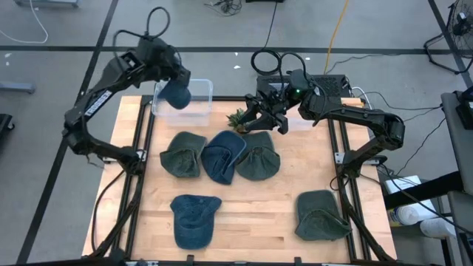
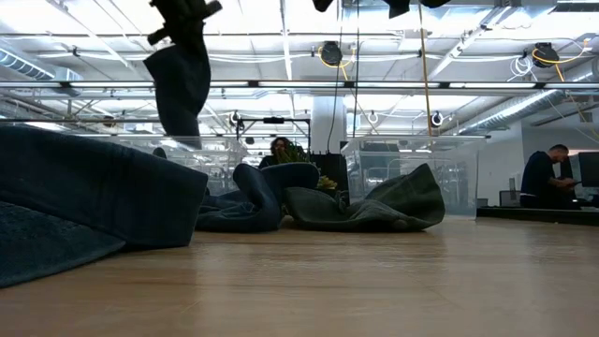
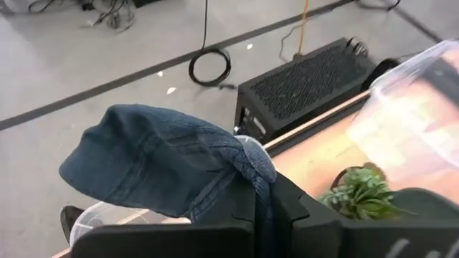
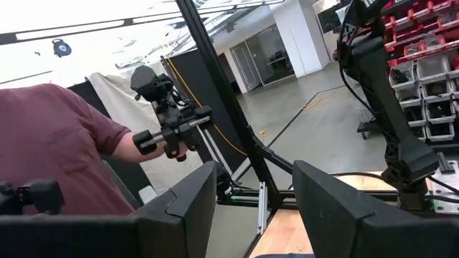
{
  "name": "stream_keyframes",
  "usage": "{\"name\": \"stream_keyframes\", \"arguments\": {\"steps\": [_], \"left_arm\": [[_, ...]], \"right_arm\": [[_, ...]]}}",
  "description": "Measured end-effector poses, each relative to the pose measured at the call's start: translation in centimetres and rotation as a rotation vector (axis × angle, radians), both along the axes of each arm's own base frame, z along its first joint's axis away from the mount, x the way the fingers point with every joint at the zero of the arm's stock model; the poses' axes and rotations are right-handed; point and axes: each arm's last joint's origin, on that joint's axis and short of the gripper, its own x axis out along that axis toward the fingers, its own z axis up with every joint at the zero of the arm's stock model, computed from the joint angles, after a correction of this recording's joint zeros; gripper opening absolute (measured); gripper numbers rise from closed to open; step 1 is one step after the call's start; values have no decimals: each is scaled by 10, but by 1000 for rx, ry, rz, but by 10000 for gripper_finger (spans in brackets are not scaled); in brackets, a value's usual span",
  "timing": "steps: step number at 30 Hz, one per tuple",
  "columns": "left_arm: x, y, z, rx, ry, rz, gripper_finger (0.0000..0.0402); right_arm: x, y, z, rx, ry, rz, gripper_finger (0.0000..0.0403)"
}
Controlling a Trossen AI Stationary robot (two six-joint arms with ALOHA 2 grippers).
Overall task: Pick & Place hat
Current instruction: Put the top right blue cap into the left transparent bin
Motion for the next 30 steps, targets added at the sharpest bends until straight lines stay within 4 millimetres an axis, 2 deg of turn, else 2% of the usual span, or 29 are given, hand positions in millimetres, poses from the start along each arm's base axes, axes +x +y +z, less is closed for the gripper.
{"name": "stream_keyframes", "arguments": {"steps": [3, 8, 15, 21, 27, 30], "left_arm": [[9, 10, -17, -35, 43, 7, 3], [23, 20, -56, -128, 66, 10, 3], [36, 23, -94, -156, 4, -25, 3], [34, 22, -124, -191, 52, -43, 3], [34, 21, -129, -182, 73, -77, 3], [35, 21, -129, -181, 76, -95, 21]], "right_arm": [[0, 0, 0, 0, 0, 0, 171], [0, 0, 0, -1, 0, 3, 171], [0, 0, 0, -19, -13, 2, 171], [0, 0, 0, -20, -12, 2, 171], [0, 0, 0, -20, -11, 2, 171], [0, 0, -1, -19, -9, 2, 171]]}}
